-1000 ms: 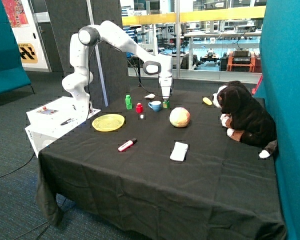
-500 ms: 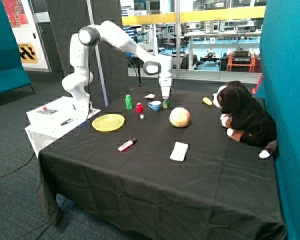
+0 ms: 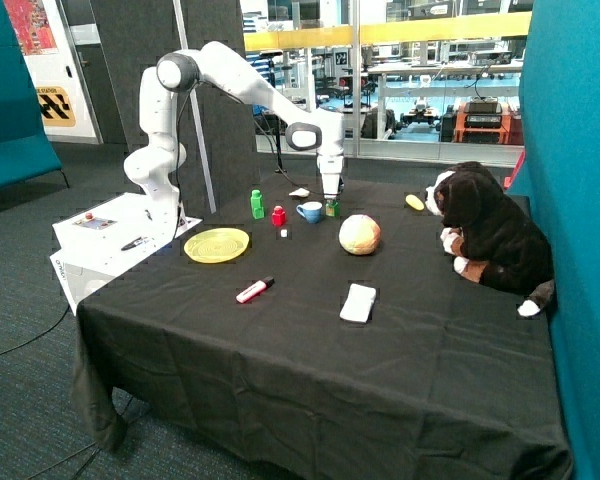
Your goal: Stack green blocks
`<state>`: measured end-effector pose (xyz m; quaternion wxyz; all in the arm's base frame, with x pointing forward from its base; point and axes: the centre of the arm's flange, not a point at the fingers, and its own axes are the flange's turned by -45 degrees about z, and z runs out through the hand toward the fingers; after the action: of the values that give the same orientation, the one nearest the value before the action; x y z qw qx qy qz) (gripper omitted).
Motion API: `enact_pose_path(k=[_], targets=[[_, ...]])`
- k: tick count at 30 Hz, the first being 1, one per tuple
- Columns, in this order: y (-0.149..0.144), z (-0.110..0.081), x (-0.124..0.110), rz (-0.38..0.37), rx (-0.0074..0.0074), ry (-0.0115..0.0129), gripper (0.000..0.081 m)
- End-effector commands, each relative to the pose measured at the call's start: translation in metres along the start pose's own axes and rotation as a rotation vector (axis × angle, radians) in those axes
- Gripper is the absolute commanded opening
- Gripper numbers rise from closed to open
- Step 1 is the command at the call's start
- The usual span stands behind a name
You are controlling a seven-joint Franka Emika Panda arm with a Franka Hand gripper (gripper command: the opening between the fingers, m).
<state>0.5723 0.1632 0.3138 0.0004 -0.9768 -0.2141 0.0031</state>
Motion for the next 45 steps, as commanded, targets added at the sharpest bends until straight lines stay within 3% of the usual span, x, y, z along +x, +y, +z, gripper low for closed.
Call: enact_pose_path(k=[1,14,27,45], targets=[[0.001,0.0,-0.004,0.004,-0.002,0.0059,0.0],[-0.001,0.0,-0.007,-0.002,-0.002,0.0059,0.0],[0.0,-0.014,-0.011,-0.024,-0.0021,0.0058,0.0],[0.007,-0.053,-0.032,-0.051,-0.0022,0.0058,0.0]])
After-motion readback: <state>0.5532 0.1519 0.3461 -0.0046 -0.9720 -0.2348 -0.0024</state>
